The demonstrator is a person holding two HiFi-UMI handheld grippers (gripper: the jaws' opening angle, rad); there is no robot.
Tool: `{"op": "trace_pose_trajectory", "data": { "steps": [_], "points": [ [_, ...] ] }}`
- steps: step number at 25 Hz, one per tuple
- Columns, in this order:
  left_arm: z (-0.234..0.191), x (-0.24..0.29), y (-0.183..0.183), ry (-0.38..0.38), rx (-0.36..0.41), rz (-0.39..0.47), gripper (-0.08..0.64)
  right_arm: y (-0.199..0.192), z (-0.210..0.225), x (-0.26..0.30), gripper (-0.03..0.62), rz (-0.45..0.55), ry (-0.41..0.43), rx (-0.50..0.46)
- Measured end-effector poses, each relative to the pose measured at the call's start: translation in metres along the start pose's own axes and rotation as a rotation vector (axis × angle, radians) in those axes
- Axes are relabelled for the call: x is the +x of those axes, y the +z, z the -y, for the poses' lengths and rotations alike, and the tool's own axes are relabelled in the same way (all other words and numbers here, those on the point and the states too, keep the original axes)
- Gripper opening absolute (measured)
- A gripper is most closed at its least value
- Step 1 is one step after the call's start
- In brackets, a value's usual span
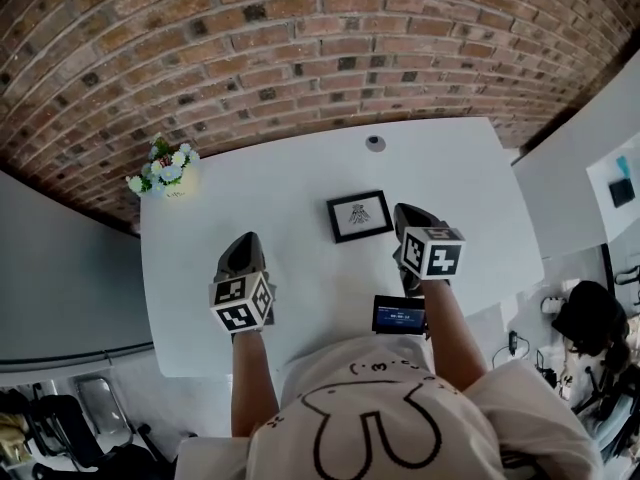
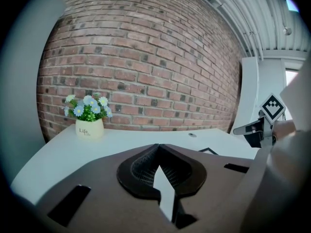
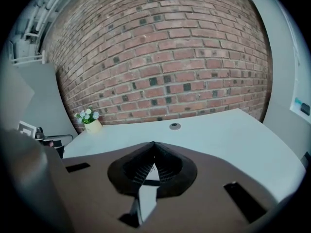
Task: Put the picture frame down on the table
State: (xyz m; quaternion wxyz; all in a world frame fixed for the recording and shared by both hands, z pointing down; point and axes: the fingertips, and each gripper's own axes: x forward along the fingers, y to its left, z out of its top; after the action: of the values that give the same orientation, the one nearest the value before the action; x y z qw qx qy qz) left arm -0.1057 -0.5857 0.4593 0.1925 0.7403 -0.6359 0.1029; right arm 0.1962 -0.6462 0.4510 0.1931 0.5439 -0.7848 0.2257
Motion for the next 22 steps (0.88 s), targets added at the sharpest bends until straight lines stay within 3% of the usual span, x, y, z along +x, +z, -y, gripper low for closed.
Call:
{"op": "trace_pose_trajectory", "data": {
  "steps": [6,14,22],
  "points": [
    [-0.009,-0.021,0.023,-0.035,0.026,0.057,0.009,0.022,-0.034,-0.028,0.016,0.121,0.018,-0.095],
    [-0.009,-0.047,0.044,-0.104,0.066,0.128,0.009,0.038,-0.066,-0.081,0.017,0.333,-0.036,-0.146],
    [0.007,-0.082,0.064,-0.135,0.164,0.274,0.009,0.034,-0.080,-0.112,0.015,0.398,-0.034,-0.188]
  ]
}}
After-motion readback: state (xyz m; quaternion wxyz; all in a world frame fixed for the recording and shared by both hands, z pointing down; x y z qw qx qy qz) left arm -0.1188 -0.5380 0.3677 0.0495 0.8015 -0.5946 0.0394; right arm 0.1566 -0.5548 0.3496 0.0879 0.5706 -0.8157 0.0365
